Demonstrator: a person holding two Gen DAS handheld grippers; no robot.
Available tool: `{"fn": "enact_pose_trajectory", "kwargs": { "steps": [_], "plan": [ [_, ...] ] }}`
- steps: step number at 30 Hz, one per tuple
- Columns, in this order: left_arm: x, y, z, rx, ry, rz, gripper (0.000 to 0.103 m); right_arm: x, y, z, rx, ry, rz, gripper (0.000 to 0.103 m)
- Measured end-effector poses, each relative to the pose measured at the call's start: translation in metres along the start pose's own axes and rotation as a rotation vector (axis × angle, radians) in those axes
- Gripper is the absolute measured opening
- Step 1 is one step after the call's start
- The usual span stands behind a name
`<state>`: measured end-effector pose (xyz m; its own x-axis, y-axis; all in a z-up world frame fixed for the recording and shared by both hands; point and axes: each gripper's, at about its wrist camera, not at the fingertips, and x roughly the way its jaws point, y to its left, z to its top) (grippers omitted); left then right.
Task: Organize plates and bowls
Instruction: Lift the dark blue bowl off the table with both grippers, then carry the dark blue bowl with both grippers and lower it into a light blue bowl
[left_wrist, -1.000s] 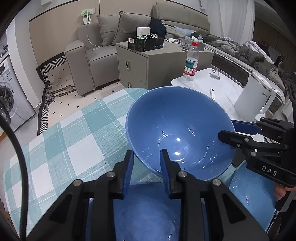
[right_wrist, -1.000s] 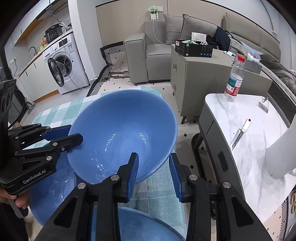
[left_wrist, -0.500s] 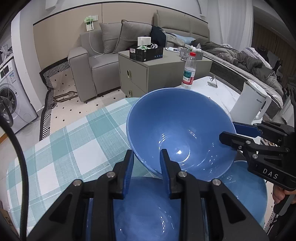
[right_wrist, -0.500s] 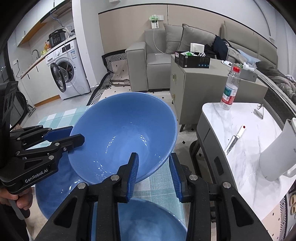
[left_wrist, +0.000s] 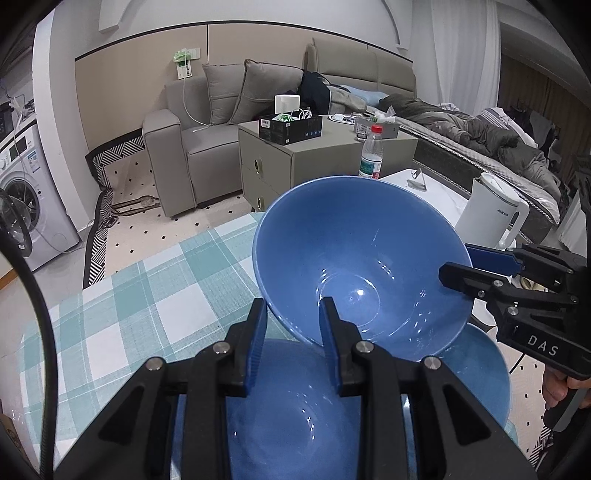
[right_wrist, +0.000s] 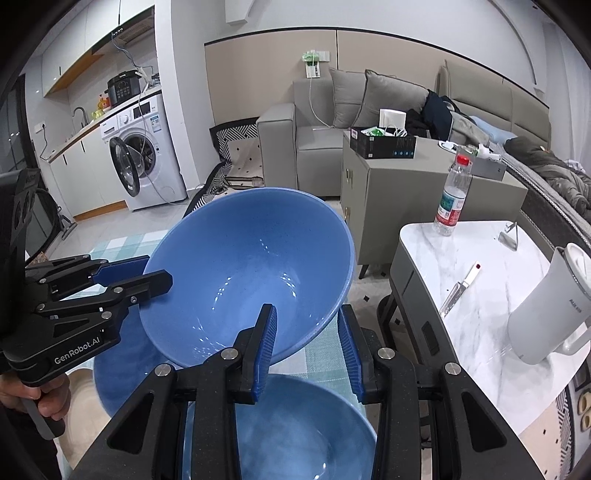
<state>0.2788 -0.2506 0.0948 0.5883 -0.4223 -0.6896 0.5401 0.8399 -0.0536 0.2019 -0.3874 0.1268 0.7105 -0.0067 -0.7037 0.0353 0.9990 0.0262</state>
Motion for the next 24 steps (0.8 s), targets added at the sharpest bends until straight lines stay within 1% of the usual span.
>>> {"fn": "enact_pose_trajectory", "kwargs": {
  "steps": [12, 24],
  "plan": [
    [-0.038, -0.005, -0.015, -0.003, -0.061, 0.017, 0.027, -0.036, 0.013, -0.009, -0.014, -0.055, 0.016, 0.035],
    [-0.064, -0.008, -0.034, -0.015, -0.086, 0.041, 0.027, -0.062, 0.028, -0.022, -0.025, -0.085, 0.037, 0.035]
  ]
}}
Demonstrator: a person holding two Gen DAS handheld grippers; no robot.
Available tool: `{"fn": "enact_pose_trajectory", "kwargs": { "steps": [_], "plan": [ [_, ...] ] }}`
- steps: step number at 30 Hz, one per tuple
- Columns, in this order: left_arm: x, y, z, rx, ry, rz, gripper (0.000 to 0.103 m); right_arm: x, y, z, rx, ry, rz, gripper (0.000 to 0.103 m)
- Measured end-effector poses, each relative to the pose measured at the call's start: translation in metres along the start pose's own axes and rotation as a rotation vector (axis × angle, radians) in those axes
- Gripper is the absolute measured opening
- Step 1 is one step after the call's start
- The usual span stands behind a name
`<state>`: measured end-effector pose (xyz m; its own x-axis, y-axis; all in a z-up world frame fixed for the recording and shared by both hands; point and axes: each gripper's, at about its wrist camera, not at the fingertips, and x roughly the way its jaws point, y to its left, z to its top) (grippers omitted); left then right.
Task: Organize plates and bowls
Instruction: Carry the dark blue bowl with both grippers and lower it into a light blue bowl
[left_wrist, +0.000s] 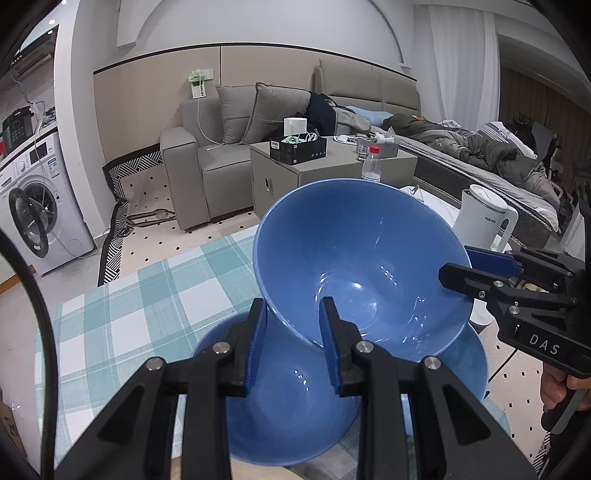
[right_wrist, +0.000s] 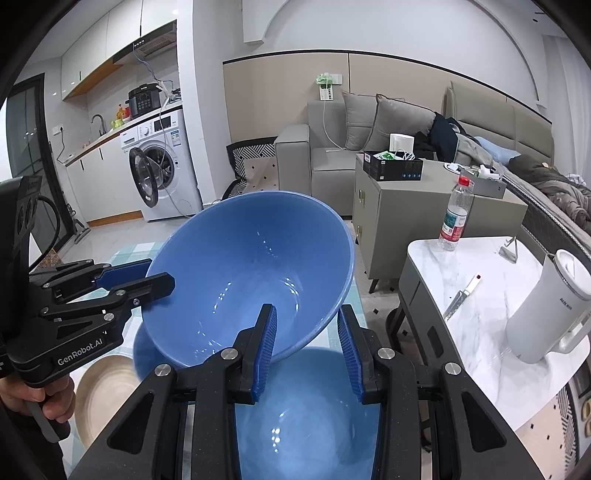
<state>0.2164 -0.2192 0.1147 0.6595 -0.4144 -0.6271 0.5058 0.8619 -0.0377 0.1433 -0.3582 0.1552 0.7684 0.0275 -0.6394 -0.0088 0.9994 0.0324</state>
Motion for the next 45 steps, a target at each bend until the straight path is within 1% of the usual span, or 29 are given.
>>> {"fn": "enact_pose_trajectory", "kwargs": {
  "steps": [11, 20, 33, 45],
  "plan": [
    [-0.017, 0.006, -0.015, -0.028, -0.006, 0.036, 0.027, -0.008, 0.021, -0.012, -0.016, -0.006, 0.036, 0.035],
    [-0.027, 0.013, -0.026, -0.039, -0.010, 0.064, 0.027, -0.004, 0.036, -0.017, -0.028, 0.003, 0.058, 0.035],
    [-0.028, 0.033, -0.043, -0.074, -0.001, 0.088, 0.027, 0.018, 0.051, -0.023, -0.050, 0.035, 0.085, 0.035],
    [-0.021, 0.047, -0.058, -0.107, 0.025, 0.100, 0.027, 0.040, 0.064, -0.032, -0.071, 0.075, 0.103, 0.035]
  ]
}}
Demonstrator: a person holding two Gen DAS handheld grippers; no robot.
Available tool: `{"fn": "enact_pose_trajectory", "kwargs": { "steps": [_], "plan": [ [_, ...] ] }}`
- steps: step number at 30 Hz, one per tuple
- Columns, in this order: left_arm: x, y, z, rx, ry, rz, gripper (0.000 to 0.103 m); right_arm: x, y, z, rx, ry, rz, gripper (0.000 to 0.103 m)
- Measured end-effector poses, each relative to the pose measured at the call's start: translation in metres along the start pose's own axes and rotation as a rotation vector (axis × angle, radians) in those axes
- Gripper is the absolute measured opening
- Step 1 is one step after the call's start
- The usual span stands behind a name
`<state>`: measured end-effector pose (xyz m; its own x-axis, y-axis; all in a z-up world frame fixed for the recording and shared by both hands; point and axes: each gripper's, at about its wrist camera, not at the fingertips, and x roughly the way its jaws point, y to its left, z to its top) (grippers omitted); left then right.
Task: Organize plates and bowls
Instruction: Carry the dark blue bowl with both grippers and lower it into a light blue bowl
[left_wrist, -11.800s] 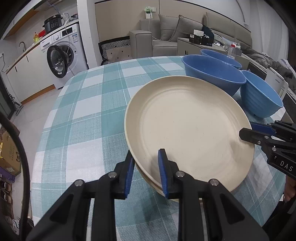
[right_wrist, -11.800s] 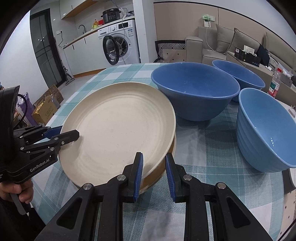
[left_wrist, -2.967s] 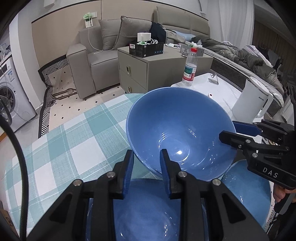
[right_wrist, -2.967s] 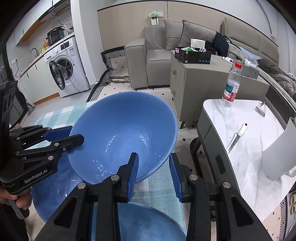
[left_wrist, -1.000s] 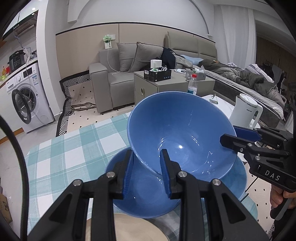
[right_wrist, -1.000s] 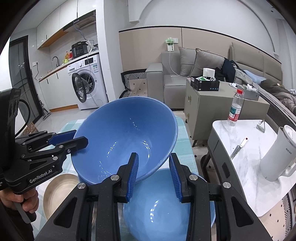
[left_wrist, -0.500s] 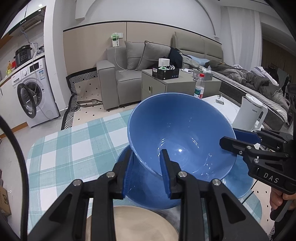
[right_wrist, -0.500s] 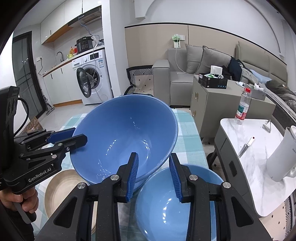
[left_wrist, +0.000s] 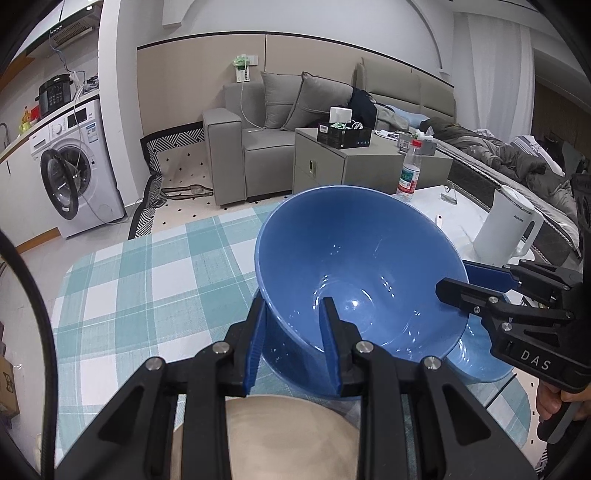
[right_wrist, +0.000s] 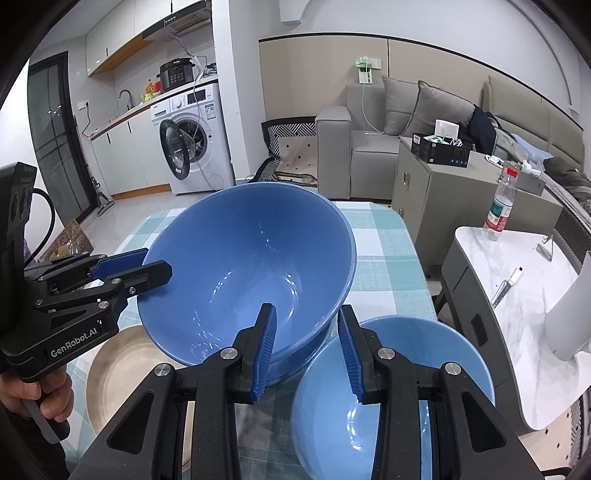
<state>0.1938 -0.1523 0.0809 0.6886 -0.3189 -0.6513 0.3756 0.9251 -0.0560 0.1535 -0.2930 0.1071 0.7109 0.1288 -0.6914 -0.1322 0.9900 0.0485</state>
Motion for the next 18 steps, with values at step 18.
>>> {"fn": "enact_pose_trajectory", "kwargs": {
  "steps": [18],
  "plan": [
    [0.020, 0.011, -0.015, -0.021, 0.056, 0.019, 0.027, 0.028, 0.011, -0.012, -0.029, 0.055, -0.009, 0.035]
  ]
}}
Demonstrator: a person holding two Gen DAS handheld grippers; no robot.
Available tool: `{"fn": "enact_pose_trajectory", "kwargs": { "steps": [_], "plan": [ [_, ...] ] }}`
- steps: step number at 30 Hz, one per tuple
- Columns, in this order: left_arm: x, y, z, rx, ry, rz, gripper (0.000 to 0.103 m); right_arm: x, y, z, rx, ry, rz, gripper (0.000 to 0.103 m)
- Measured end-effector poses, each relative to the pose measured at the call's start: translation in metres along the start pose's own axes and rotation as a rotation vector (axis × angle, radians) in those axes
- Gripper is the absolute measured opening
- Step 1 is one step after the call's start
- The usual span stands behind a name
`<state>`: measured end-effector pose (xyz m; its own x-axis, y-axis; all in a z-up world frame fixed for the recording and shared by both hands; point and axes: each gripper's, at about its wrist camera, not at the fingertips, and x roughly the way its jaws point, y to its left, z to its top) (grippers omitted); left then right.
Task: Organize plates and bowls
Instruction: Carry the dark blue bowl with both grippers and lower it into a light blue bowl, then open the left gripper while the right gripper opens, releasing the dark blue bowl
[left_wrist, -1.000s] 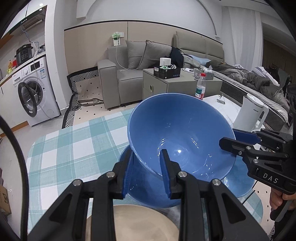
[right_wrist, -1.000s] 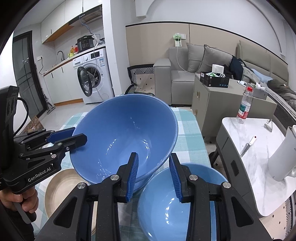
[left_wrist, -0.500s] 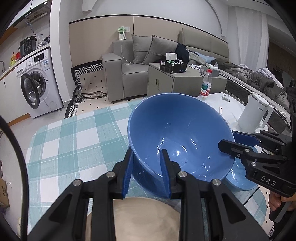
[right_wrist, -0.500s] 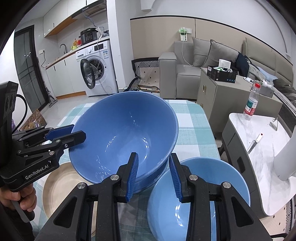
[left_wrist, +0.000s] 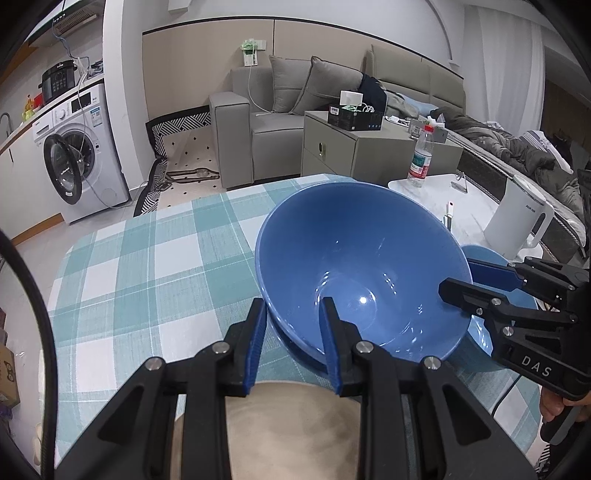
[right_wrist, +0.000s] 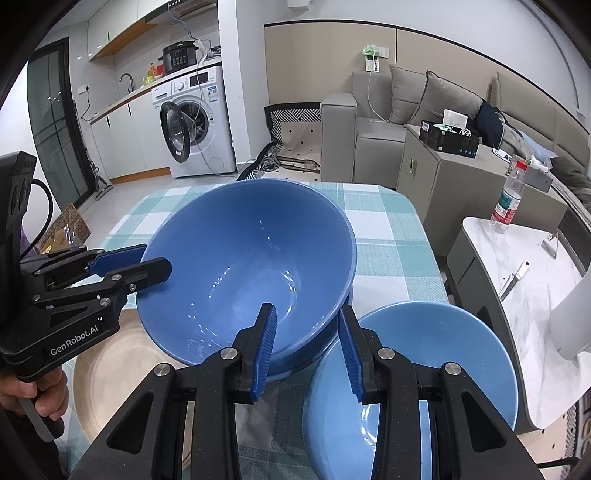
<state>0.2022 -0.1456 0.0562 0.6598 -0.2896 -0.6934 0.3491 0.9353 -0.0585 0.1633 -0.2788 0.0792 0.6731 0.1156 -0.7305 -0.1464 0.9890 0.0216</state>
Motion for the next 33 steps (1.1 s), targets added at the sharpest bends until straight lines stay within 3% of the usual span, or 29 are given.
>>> {"fn": "enact_pose_trajectory", "kwargs": {
  "steps": [33],
  "plan": [
    [0.021, 0.000, -0.014, 0.016, 0.059, 0.015, 0.027, 0.018, 0.014, -0.012, -0.065, 0.040, -0.072, 0.036]
  ]
}}
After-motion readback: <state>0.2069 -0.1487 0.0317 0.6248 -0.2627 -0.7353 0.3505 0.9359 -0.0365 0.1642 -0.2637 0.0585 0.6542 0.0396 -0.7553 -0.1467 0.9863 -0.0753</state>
